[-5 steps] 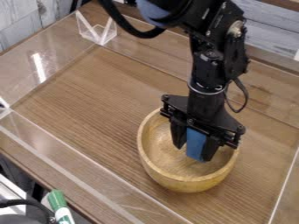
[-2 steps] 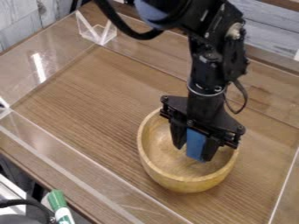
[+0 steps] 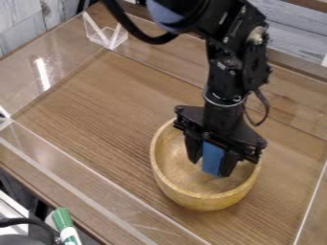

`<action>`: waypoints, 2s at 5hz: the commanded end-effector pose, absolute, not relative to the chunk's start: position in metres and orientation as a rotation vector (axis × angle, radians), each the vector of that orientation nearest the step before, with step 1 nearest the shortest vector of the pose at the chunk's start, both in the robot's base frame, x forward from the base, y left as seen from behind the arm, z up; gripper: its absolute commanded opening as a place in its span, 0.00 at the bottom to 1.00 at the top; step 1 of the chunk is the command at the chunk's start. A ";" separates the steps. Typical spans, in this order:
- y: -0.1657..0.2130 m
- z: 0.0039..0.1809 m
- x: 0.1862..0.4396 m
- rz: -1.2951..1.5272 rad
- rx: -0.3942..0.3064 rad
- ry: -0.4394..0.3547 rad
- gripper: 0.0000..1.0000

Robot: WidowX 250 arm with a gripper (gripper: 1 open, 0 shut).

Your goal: Remove the blue block from inside the brown bowl and put it on the table

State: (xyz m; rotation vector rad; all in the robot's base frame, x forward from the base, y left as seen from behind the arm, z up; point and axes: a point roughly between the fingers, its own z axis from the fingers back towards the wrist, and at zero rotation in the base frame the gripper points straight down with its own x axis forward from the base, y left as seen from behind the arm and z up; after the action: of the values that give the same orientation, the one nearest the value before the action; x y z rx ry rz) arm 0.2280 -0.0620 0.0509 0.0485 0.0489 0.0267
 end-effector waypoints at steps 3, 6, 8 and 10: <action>-0.057 0.080 0.232 0.023 0.068 0.031 0.00; -0.053 0.103 0.231 0.030 0.089 0.007 0.00; -0.045 0.116 0.233 0.043 0.094 0.001 0.00; -0.029 0.133 0.240 0.060 0.096 -0.028 0.00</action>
State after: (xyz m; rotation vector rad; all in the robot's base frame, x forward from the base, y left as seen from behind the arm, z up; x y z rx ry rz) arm 0.2308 -0.0285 0.1154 0.1084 0.0433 0.0592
